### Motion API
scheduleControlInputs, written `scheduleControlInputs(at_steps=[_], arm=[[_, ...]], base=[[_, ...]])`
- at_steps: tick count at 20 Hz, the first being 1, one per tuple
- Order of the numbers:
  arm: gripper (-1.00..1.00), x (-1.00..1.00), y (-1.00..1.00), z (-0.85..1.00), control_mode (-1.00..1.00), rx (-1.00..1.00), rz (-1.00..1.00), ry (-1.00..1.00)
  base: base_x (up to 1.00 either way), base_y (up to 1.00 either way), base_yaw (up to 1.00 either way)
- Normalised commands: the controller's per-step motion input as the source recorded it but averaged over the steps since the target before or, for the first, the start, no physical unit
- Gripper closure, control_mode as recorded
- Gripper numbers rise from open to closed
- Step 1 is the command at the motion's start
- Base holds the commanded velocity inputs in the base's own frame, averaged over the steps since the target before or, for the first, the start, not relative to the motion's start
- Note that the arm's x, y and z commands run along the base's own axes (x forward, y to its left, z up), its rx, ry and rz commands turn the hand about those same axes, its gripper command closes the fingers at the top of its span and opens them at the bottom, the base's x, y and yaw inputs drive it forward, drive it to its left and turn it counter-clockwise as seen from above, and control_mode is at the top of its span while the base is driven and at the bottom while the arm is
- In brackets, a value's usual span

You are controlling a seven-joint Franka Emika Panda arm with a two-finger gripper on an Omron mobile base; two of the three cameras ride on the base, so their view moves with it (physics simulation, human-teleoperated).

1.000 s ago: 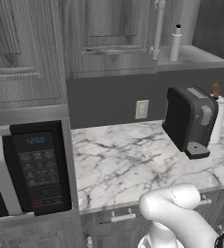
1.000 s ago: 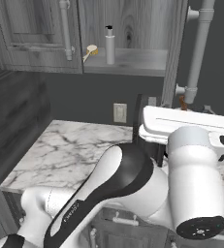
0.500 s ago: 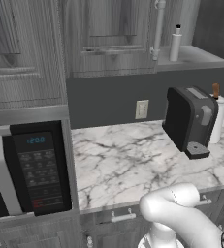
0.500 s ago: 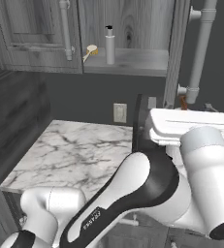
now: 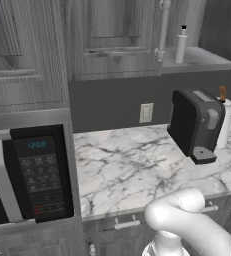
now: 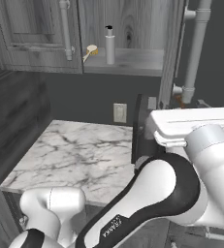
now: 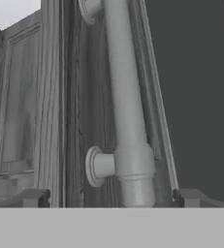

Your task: Pick up the soap dispenser and dish brush from the sink, and place them back in the cabinet, and close the cabinet doors.

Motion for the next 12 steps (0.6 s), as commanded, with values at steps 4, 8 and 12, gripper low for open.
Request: scheduleControlInputs(at_steps=[4, 8, 12], arm=[[-1.00, 0.37, 0.36, -0.18, -1.00, 0.00, 0.15, -0.04], [-1.00, 0.39, 0.42, -0.20, -1.00, 0.00, 0.15, -0.04], [-1.00, 0.41, 0.45, -0.20, -1.00, 0.00, 0.15, -0.04]], base=[[0.00, 0.00, 0.00], [0.00, 0.00, 0.00], [0.00, 0.00, 0.00]])
